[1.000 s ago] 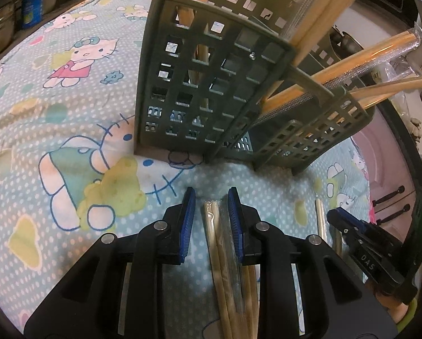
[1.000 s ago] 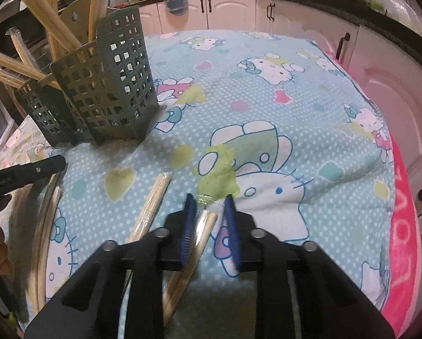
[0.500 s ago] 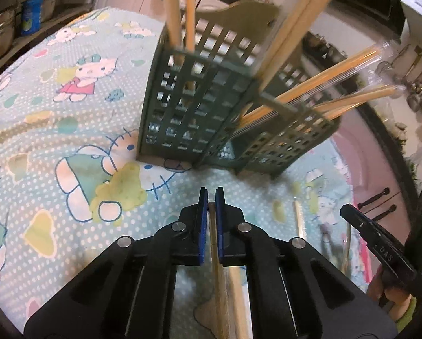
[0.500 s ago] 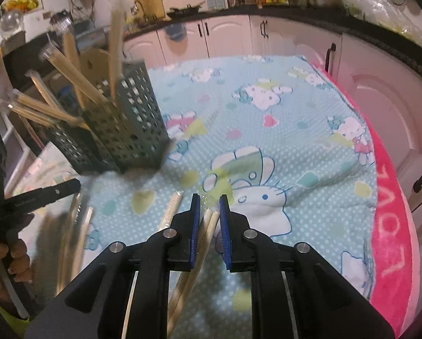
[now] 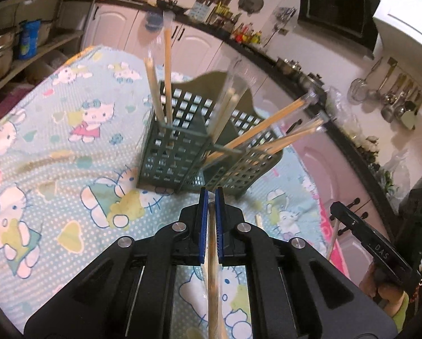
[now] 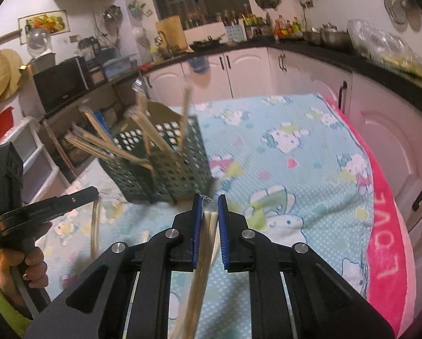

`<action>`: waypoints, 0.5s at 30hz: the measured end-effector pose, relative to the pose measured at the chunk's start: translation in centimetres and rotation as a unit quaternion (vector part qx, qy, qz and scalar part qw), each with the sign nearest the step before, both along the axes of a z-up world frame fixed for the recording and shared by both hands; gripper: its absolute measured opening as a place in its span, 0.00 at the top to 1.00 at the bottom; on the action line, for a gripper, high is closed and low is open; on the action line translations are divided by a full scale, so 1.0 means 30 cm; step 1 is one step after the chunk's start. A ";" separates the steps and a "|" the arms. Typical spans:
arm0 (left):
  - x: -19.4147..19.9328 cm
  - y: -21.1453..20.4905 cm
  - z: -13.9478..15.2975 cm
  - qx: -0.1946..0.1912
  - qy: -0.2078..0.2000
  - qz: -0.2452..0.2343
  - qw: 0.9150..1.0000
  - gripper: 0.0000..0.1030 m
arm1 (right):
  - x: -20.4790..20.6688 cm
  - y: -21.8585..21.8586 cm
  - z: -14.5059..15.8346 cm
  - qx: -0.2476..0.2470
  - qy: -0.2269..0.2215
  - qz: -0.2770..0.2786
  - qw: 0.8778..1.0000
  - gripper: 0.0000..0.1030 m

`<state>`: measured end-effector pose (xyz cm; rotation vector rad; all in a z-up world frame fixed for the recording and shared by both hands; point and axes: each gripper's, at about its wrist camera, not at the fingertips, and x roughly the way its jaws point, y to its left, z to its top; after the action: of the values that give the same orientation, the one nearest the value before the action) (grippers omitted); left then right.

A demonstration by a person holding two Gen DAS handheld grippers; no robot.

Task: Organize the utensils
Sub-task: 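Lift both chopsticks and carry them toward the green holder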

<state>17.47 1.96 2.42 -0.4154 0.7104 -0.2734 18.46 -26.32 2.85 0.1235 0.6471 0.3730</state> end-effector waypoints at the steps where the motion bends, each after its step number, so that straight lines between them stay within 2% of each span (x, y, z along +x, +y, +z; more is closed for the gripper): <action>1: -0.011 0.007 0.014 -0.002 -0.005 0.000 1.000 0.99 | -0.007 0.006 0.014 0.002 -0.005 0.003 1.000 0.89; 15: -0.092 0.042 0.147 -0.004 -0.059 -0.008 0.998 0.99 | -0.096 0.102 0.158 0.010 -0.062 0.030 0.998 0.89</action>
<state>14.71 3.23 6.85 -0.3977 0.5982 -0.3127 15.57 -23.27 7.59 0.1001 0.5257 0.4411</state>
